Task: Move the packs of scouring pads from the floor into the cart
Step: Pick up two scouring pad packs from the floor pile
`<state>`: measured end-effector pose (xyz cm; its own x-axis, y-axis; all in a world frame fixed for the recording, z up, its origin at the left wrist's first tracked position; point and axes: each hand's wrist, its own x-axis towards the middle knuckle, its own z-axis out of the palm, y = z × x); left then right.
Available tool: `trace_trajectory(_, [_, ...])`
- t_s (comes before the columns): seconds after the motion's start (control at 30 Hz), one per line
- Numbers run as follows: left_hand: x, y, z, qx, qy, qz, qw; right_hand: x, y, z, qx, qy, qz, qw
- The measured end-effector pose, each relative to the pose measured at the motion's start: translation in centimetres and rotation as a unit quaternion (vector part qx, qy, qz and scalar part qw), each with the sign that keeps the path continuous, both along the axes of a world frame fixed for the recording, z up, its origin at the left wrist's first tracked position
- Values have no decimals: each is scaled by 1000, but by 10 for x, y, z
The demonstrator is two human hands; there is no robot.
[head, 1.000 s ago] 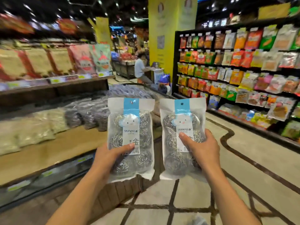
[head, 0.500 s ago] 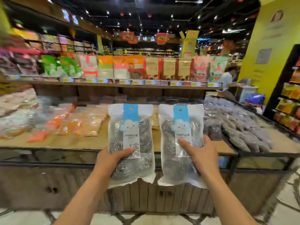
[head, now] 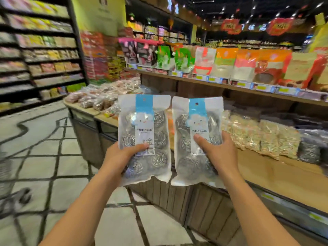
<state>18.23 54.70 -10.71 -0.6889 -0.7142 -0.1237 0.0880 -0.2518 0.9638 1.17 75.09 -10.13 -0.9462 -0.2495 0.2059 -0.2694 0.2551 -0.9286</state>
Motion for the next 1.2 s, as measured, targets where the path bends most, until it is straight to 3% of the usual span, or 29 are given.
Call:
trace_trajectory(0.5, [5,-213,17,17,-57,226,972,-74,-329,0,-27,-6,225,974])
trace_trajectory(0.9, [71,-375,4,37,-46,355,933,-26,-568,-10,-7,-5,388,922])
trace_trajectory(1.2, [113,-543,-6,48,-19,395,917,23,-752,-19,19,2,406,913])
